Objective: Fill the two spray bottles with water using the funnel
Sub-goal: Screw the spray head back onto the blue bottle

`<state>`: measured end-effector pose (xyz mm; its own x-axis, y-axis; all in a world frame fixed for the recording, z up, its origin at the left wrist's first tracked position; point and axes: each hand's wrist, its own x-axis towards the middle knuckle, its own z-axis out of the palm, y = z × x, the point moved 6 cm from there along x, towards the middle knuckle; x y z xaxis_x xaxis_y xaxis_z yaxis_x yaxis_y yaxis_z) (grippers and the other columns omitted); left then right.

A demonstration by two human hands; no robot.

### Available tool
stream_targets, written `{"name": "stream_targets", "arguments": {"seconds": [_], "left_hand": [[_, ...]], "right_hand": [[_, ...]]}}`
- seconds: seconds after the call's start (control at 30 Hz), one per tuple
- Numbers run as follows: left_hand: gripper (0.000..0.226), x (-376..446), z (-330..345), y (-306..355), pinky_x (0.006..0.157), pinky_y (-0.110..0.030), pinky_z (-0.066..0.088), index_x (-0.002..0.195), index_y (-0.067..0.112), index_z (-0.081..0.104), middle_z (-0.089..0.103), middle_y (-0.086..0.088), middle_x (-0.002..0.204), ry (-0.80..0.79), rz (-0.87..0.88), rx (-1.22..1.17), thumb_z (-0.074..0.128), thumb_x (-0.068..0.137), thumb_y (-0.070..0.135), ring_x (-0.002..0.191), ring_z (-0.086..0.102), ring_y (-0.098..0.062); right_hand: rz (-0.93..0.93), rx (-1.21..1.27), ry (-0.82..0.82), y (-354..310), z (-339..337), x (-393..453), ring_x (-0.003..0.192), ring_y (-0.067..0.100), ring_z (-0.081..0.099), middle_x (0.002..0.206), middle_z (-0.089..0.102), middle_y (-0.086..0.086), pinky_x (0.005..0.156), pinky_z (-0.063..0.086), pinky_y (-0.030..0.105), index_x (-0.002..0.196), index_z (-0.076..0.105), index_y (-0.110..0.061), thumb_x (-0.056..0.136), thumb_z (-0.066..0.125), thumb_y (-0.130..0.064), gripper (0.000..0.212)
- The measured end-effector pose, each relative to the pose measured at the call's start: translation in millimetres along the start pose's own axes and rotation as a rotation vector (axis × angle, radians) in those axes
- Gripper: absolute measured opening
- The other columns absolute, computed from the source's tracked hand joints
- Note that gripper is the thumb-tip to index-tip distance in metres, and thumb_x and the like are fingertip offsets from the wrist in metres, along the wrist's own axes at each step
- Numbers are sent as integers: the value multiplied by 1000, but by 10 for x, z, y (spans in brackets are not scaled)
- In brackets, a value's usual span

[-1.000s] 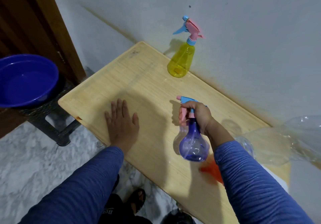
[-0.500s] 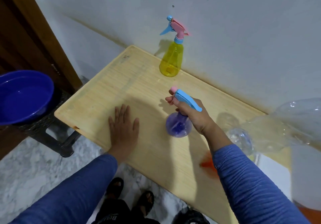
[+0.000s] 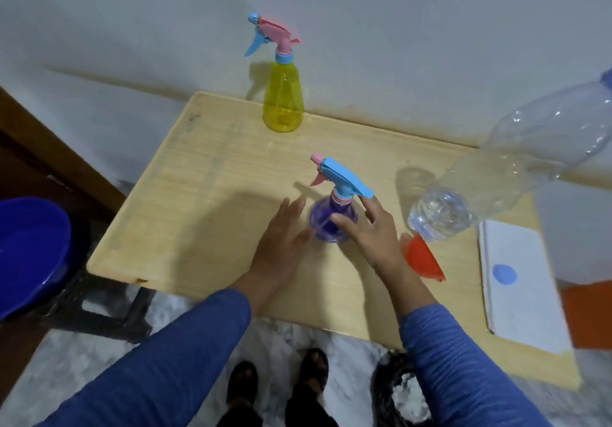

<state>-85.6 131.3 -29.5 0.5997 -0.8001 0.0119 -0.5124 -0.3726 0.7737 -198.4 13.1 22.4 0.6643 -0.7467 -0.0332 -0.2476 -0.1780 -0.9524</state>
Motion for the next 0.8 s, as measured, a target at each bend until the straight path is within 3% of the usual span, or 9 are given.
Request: {"name": "stream_targets", "arguments": {"seconds": [0.07,0.13,0.2,0.23,0.33,0.43,0.6,0.8], "left_hand": [[61,67,3,66,109,-27,23,146,21,28,23,-1,155,-60,-16,-3,50,93,41,144,14,-14],[64,114,7,140,100,-17,27,143,23,34,33,2,150,-99,17,-13,48,87,50,140,26,-11],[57,125,-3,176,85,3,26,138,29,42,48,10,136,-105,18,-105,48,83,42,119,42,1],[53,122,-10,176,79,7,27,136,30,46,53,16,126,-97,2,-170,50,84,36,109,45,5],[47,132,-38,166,74,6,33,131,30,52,55,24,111,-52,-60,-316,58,87,17,98,52,6],[46,224,-70,171,78,4,36,131,22,54,60,14,118,0,-66,-389,60,86,11,105,55,0],[49,626,-149,269,78,5,35,133,18,52,59,4,126,22,-38,-447,65,86,11,110,55,-5],[49,1230,-176,335,80,4,37,133,19,52,59,2,128,76,-39,-484,64,86,12,112,55,-5]], "right_hand": [[9,-65,98,121,5,-125,121,4,46,130,52,-3,101,33,8,127,55,-18,78,75,-13,54],[40,-86,159,232,51,-217,125,10,45,135,51,2,98,31,1,130,54,-16,80,73,-14,54],[64,-61,206,290,114,-274,127,14,47,138,51,5,100,37,8,131,55,-18,81,72,-13,53],[74,-41,228,303,143,-287,127,15,48,138,51,5,102,41,15,130,55,-19,81,71,-12,52],[126,12,290,300,210,-283,129,15,47,140,51,5,109,39,29,130,56,-21,80,69,-7,53],[158,76,336,252,242,-190,131,16,46,140,51,7,111,37,38,129,57,-21,80,67,-4,53],[146,118,374,65,168,161,134,11,41,144,45,8,112,35,29,129,56,-21,81,68,-5,51],[118,155,338,49,82,871,132,13,43,144,45,10,112,36,37,130,55,-17,82,67,-4,51]]}}
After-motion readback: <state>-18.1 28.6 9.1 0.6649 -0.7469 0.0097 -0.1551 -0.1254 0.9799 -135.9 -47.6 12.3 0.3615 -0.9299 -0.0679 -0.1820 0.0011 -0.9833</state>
